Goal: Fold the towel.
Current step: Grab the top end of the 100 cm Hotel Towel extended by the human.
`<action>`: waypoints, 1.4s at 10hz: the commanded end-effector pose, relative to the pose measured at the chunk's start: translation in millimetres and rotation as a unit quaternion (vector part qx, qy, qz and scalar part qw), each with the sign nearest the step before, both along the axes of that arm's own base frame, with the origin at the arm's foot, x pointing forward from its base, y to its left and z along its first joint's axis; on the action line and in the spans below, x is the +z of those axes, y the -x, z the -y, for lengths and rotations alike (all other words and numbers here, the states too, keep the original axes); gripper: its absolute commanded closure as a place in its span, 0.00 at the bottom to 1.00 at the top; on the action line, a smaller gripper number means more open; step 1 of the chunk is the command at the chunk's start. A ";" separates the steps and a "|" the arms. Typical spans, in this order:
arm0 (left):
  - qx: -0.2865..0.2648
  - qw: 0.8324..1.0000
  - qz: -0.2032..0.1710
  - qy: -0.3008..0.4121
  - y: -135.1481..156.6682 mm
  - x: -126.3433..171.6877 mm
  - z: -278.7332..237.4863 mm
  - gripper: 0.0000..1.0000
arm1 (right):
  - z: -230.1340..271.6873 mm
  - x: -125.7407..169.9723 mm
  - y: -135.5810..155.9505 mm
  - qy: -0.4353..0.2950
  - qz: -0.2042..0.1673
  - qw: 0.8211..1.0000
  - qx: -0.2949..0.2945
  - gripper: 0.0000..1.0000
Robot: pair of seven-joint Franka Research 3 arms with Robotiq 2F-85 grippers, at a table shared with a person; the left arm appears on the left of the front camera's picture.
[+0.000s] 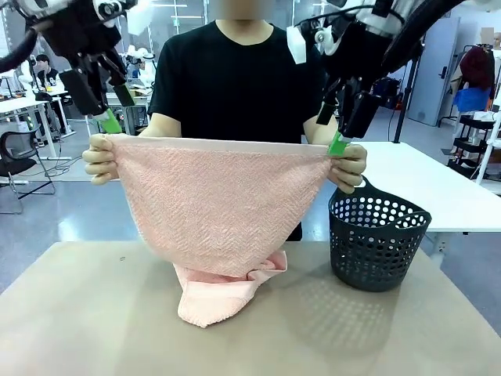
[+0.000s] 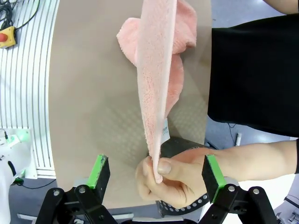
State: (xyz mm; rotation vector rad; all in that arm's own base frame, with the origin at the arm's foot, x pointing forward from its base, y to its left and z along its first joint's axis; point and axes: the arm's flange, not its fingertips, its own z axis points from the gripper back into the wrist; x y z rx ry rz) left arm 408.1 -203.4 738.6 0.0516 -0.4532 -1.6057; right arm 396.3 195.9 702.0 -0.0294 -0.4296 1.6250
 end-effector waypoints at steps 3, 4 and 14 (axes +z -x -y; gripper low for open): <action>0.012 1.000 0.002 -0.010 -2.6 -33.0 19.5 0.00 | -20.2 -38.2 -4.4 -0.012 0.002 1.000 -0.006 0.00; 0.008 1.000 -0.013 -0.005 -6.2 -41.2 20.7 0.00 | -22.0 -45.0 -7.9 -0.020 0.002 1.000 -0.009 0.00; 0.000 0.999 -0.030 -0.017 -7.4 -68.4 17.6 1.00 | -27.6 -64.4 -15.4 -0.021 0.004 1.000 -0.013 1.00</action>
